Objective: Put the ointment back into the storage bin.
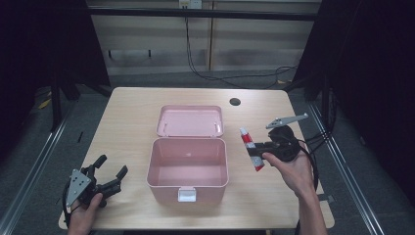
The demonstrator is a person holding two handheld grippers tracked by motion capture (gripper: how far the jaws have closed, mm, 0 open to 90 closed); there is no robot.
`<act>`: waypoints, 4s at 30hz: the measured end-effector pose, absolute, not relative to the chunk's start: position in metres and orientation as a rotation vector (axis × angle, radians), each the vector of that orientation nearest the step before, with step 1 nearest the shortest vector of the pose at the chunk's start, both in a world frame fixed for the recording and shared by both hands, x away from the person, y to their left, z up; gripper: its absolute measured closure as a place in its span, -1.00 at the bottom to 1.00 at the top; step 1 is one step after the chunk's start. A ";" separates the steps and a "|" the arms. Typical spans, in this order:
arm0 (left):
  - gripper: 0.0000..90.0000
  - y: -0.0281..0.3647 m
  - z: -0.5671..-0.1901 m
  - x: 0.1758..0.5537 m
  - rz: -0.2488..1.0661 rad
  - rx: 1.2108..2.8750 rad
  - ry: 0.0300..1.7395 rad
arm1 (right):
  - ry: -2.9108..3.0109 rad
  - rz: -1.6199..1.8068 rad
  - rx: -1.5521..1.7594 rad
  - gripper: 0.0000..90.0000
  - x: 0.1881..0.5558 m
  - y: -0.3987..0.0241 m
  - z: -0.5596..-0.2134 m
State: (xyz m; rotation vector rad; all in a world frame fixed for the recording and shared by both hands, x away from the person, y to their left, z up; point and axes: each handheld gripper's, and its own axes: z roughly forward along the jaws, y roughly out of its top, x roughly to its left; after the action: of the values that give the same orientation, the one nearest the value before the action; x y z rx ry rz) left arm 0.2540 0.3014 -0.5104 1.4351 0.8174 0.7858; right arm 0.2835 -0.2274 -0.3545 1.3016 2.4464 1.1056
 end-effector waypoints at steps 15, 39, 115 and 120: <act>-0.65 0.302 -0.510 0.254 0.786 1.436 0.817 | 2.487 1.120 1.205 0.59 0.295 -0.213 -0.338; -0.65 0.302 -0.510 0.254 0.800 1.437 0.817 | 2.520 1.176 1.047 0.59 0.310 -0.186 -0.312; -0.65 0.302 -0.510 0.254 0.802 1.436 0.813 | 2.968 0.625 0.435 0.59 0.348 -0.034 -0.362; -0.65 0.303 -0.510 0.254 0.801 1.441 0.814 | 2.983 0.566 0.413 0.59 0.350 -0.029 -0.371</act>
State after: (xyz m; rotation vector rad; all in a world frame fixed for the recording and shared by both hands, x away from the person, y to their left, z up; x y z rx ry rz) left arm 0.2539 0.3027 -0.5103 1.4409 0.8139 0.8008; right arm 0.3502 -0.0286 -0.3715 0.4127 2.9830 0.5662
